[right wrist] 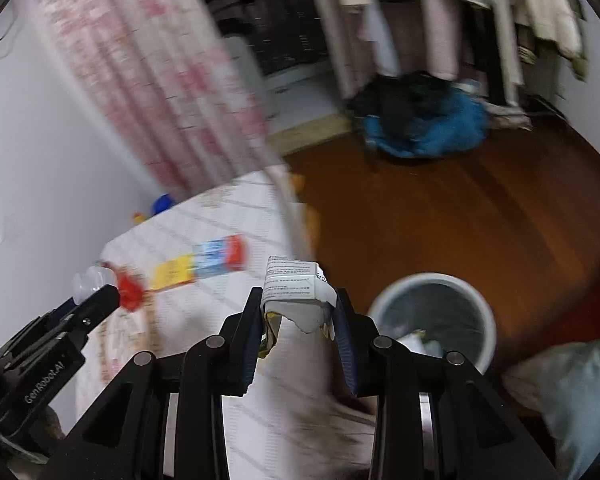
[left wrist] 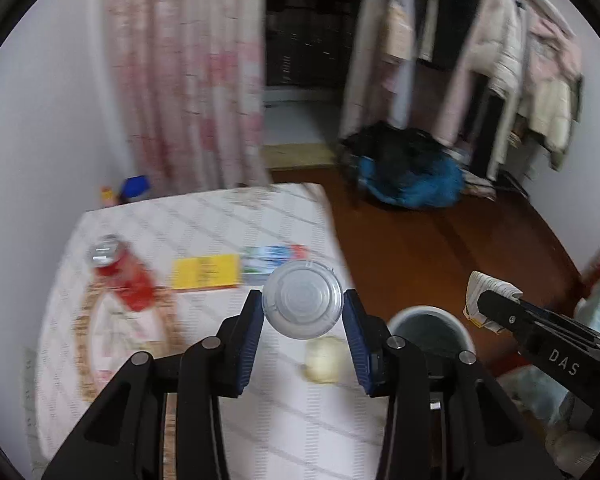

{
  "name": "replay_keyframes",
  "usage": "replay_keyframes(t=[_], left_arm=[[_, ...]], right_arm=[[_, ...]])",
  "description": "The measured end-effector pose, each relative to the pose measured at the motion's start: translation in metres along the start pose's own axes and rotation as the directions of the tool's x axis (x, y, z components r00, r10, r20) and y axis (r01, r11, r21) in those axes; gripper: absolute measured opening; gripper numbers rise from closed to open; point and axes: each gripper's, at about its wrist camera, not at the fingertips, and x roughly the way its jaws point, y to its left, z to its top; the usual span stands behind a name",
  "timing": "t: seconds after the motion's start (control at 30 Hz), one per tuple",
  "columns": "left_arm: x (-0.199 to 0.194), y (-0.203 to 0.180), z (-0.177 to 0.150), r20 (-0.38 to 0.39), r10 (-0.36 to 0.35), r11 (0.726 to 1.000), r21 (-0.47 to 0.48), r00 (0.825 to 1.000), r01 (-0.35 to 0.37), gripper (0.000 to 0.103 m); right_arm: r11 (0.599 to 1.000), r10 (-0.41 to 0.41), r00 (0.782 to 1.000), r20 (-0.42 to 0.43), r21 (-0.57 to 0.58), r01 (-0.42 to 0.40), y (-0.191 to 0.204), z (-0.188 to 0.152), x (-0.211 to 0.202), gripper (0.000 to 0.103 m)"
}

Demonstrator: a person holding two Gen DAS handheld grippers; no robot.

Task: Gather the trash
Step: 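Carry the wrapper and clear cup over the trash bin with both tools, then open both tools to drop the wrapper and cup into the bin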

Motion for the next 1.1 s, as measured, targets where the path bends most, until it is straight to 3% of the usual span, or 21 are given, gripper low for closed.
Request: replay_keyframes(t=[0.17, 0.4, 0.57, 0.77, 0.87, 0.93, 0.97, 1.0, 1.03, 1.1], left_arm=[[0.042, -0.073, -0.008, -0.073, -0.074, 0.995, 0.062, 0.995, 0.079, 0.036], [0.116, -0.148, -0.044, -0.219, -0.104, 0.985, 0.116, 0.97, 0.131, 0.036], [0.156, -0.17, -0.063, -0.299, -0.095, 0.982, 0.13, 0.95, 0.139, 0.036], [0.179, -0.18, -0.066, -0.354, -0.107, 0.977, 0.136, 0.929, 0.165, 0.037], [0.186, -0.18, -0.066, -0.375, -0.101, 0.978, 0.133, 0.922, 0.161, 0.038], [0.187, -0.179, -0.068, -0.383, -0.093, 0.979, 0.132, 0.919, 0.154, 0.042], [0.187, -0.18, -0.068, -0.38, -0.085, 0.98, 0.136, 0.921, 0.147, 0.051], [0.188, -0.18, -0.067, -0.375, -0.078, 0.98, 0.14, 0.924, 0.14, 0.065], [0.185, -0.177, -0.067, -0.366, -0.074, 0.981, 0.139, 0.928, 0.133, 0.072], [0.182, -0.174, -0.066, -0.359, -0.06, 0.982, 0.147, 0.932, 0.12, 0.089]], right_arm=[[0.989, -0.089, 0.994, -0.064, 0.109, 0.096, -0.095, -0.012, 0.016, 0.036], [0.966, -0.115, 0.964, -0.241, 0.198, 0.165, -0.195, -0.045, 0.077, 0.036], [0.961, -0.105, 0.941, -0.322, 0.21, 0.179, -0.227, -0.06, 0.117, 0.036], [0.961, -0.1, 0.929, -0.357, 0.207, 0.183, -0.243, -0.062, 0.149, 0.036], [0.962, -0.096, 0.924, -0.37, 0.205, 0.182, -0.243, -0.061, 0.161, 0.042], [0.962, -0.102, 0.92, -0.378, 0.198, 0.188, -0.241, -0.06, 0.165, 0.044], [0.961, -0.115, 0.916, -0.385, 0.192, 0.201, -0.241, -0.06, 0.166, 0.046], [0.96, -0.123, 0.913, -0.388, 0.188, 0.209, -0.241, -0.06, 0.167, 0.056], [0.959, -0.133, 0.912, -0.389, 0.181, 0.217, -0.239, -0.06, 0.166, 0.07], [0.955, -0.173, 0.904, -0.39, 0.159, 0.252, -0.236, -0.06, 0.162, 0.087]])
